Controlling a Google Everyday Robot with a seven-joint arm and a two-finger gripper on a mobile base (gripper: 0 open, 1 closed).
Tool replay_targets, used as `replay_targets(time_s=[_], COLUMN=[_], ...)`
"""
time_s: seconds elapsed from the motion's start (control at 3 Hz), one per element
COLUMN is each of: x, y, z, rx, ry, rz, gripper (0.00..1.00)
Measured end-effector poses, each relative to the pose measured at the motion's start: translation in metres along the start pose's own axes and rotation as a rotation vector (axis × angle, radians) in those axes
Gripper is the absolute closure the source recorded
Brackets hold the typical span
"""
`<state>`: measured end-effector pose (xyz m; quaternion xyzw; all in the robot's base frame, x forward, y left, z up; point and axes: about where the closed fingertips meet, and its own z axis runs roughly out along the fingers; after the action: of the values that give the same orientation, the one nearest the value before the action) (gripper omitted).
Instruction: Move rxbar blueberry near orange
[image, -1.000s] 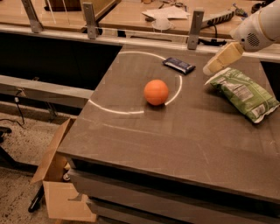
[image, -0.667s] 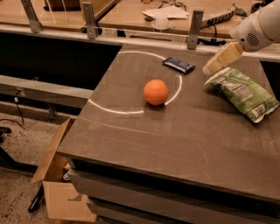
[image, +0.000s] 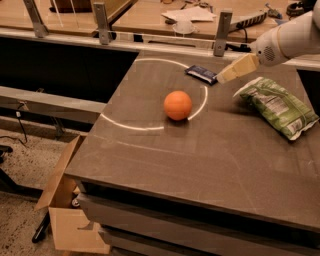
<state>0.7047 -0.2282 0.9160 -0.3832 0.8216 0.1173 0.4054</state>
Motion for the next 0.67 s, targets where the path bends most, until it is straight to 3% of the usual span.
replay_targets(time_s=[0.67], x=[0.015], y=[-0.009], z=[0.066], rx=[-0.017], ry=[-0.056], rz=[-0.024], gripper=[0.0])
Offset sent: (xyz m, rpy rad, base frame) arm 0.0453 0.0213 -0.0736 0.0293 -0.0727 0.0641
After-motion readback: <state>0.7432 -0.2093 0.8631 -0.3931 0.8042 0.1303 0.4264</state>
